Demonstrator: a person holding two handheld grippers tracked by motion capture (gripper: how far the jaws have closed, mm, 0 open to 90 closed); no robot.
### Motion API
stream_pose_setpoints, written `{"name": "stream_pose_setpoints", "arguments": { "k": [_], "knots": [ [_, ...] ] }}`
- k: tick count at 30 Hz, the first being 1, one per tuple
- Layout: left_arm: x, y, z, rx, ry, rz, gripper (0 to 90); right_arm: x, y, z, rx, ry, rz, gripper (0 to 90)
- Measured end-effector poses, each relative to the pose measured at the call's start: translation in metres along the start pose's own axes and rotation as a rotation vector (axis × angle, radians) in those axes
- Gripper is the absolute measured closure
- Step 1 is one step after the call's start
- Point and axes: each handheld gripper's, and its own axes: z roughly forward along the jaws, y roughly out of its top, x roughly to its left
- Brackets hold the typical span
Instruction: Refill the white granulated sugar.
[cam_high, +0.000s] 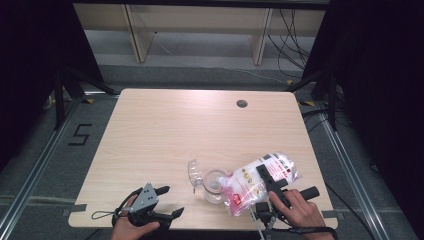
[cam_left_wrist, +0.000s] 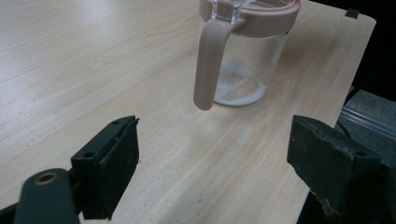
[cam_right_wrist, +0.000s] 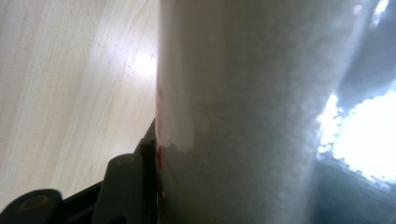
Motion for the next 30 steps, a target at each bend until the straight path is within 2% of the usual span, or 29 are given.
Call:
{"name": "stream_pose_setpoints", "arguments": {
  "k": [1,2,4,10,11,12,14,15,17,18,20,22,23,25,30],
  "knots": [
    [-0.0001,0.0,0.0001,-0.001,0.001,0.0,16.4,-0.0003,-0.0001,0.0,0.001,0.0,-0.003,50.5],
    [-0.0004,-0.0001,0.0004,-0.003,0.0,-0.004,16.4,0.0014,-0.0004,-0.0005,0.01,0.014,0.024,50.5],
    [-0.0003,-0.0001,0.0004,-0.002,0.0,-0.005,16.4,-0.0026,-0.0005,0.0,-0.002,-0.003,-0.018,50.6],
    [0.0004,0.0001,-0.0005,0.009,0.004,0.001,16.4,-0.0016,-0.0009,-0.0005,0.01,0.003,-0.005,50.6],
    [0.0005,0.0001,-0.0005,0.009,0.003,0.002,16.3,0.0008,-0.0013,-0.001,0.017,0.006,0.031,50.6],
    [0.0004,0.0001,-0.0006,0.008,0.003,0.001,16.4,0.0013,-0.0014,-0.0011,0.019,0.005,0.035,50.7],
    [0.0007,0.0,-0.0005,0.008,0.003,0.0,16.4,-0.0024,-0.0009,0.0,0.002,0.005,-0.017,50.7],
    [0.0008,-0.0001,-0.0004,0.008,0.003,-0.002,16.4,-0.002,-0.001,0.0004,-0.005,-0.003,-0.018,50.7],
    [0.0008,-0.0002,-0.0004,0.007,0.002,-0.002,16.4,0.0,-0.001,0.0003,0.0,0.004,0.002,50.7],
    [-0.0003,-0.0007,-0.0002,0.007,0.006,-0.026,16.4,-0.0001,-0.0008,0.0006,-0.001,0.003,0.0,50.7],
    [-0.0002,-0.0009,-0.0002,0.008,0.006,-0.028,16.4,-0.0007,-0.0006,0.0007,-0.004,-0.001,-0.007,50.7],
    [0.0,-0.001,0.0,0.008,0.004,-0.028,16.4,0.0004,-0.001,-0.0003,0.003,0.009,0.021,50.8],
    [-0.0002,-0.0011,0.0001,0.009,0.005,-0.03,16.3,-0.0012,-0.0009,-0.0003,-0.002,0.007,0.006,50.8],
    [-0.0002,-0.0012,0.0002,0.01,0.004,-0.03,16.4,0.0003,-0.0007,-0.0012,0.012,0.008,0.031,50.8],
    [-0.0002,-0.0015,0.0004,0.009,0.009,-0.037,16.3,-0.0007,-0.0006,-0.0011,0.009,0.012,0.022,50.9]
  ]
}}
